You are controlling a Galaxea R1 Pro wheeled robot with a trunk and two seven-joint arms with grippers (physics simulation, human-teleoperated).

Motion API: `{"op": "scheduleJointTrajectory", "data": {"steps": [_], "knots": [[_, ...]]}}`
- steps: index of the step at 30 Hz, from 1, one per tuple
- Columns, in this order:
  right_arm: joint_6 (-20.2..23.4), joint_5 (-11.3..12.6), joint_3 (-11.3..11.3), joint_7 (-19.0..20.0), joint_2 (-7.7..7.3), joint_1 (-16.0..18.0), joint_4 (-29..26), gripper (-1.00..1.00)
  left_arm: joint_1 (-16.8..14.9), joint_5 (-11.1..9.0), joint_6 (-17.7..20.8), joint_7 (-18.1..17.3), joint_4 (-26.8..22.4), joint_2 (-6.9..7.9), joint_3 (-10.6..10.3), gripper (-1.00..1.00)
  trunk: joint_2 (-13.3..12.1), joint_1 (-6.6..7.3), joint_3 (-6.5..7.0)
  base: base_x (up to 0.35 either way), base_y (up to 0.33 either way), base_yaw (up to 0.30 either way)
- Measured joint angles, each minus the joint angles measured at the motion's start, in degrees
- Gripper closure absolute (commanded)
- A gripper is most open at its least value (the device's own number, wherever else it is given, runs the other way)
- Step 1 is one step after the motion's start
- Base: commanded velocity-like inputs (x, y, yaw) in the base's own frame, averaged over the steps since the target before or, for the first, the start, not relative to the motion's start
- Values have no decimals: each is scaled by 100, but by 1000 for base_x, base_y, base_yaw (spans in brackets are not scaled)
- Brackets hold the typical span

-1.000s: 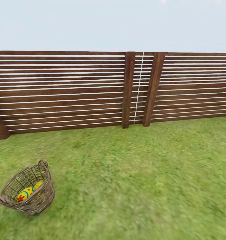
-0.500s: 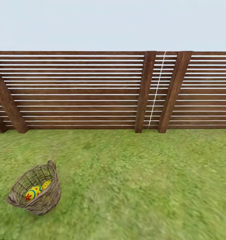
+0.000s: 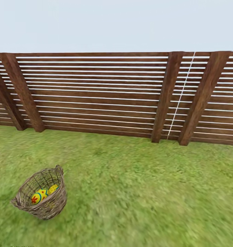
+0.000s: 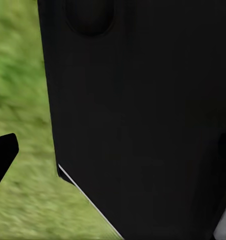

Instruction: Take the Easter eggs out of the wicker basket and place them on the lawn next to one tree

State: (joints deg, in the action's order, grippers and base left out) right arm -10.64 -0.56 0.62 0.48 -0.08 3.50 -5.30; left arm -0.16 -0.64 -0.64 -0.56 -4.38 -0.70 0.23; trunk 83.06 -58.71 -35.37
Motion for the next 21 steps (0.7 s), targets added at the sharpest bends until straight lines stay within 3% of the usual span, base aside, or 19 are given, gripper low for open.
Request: {"op": "scheduleJointTrajectory", "data": {"steps": [13, 21], "knots": [[0, 0, 1, 0, 0, 0, 0, -100, -2, 0, 0, 0, 0, 0, 1, -100, 0, 0, 0, 239, -234, 295], [1, 0, 4, 0, 0, 0, 2, -100, -2, 0, 0, 0, -1, 7, 1, -100, 0, -3, 0, 31, -29, 296]]}}
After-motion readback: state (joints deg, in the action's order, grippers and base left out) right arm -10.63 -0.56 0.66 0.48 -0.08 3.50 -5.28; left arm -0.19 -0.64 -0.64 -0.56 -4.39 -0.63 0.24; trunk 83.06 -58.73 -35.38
